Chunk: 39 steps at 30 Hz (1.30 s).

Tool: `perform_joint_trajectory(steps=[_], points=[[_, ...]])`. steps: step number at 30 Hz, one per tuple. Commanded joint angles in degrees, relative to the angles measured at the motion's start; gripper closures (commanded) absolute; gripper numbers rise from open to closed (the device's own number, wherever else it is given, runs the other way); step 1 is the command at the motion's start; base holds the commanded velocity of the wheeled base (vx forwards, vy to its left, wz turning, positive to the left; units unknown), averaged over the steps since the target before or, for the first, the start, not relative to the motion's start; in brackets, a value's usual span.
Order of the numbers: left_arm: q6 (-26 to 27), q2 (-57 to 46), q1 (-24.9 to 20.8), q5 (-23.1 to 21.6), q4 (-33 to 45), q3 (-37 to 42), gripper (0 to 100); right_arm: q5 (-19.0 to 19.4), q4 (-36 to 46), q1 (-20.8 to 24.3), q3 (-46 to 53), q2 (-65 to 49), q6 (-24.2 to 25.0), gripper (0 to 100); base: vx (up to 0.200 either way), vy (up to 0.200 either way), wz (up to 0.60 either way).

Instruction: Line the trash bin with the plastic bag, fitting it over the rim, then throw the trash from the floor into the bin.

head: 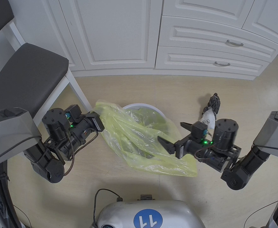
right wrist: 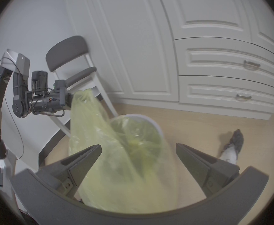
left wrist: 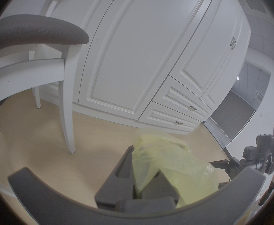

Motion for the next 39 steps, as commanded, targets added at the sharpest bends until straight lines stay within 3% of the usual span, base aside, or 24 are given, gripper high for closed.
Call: perform_joint_trajectory(steps=[1,5,9,12,13,27,28,37,39], points=[[0.67,-0.19,-0.66,0.19,-0.15,0.40,100,-3.88,12.26,10.55,-14.10,-0.32,-1.49,0,0.000,0.000,0.00],[0.67,0.60,-0.48,0.19,-0.15,0.05,100,-4.05,19.38,12.40,-18.67,1.35,-3.51,0,0.000,0.000,0.00],[0.67,0.95,-0.48,0.19,-0.15,-0.21,100,-4.49,21.49,13.01,-20.52,2.85,-3.69,0,0.000,0.000,0.00],[0.58,1.04,-0.05,0.19,-0.15,-0.47,100,-8.71,22.20,12.66,-24.91,7.15,-4.22,0,0.000,0.000,0.00],[0.58,1.04,-0.05,0.19,-0.15,-0.47,0,-9.15,22.20,12.40,-25.62,7.94,-4.22,0,0.000,0.000,0.00],[0.67,1.74,0.57,0.36,-0.15,-1.27,0,-11.09,25.80,9.32,-26.50,9.53,-4.92,0,0.000,0.000,0.00],[0.67,2.00,0.57,0.36,-0.15,-1.35,0,-11.09,25.80,9.32,-26.58,9.26,-5.01,100,0.000,0.000,0.00],[0.84,2.71,0.57,0.45,-0.15,-1.70,0,-12.05,28.52,8.00,-28.34,6.01,-7.03,100,0.000,0.000,0.00],[0.84,3.23,0.66,1.06,-0.15,-2.50,0,-16.45,29.49,7.04,-33.17,8.21,-6.94,100,0.000,0.000,0.00]])
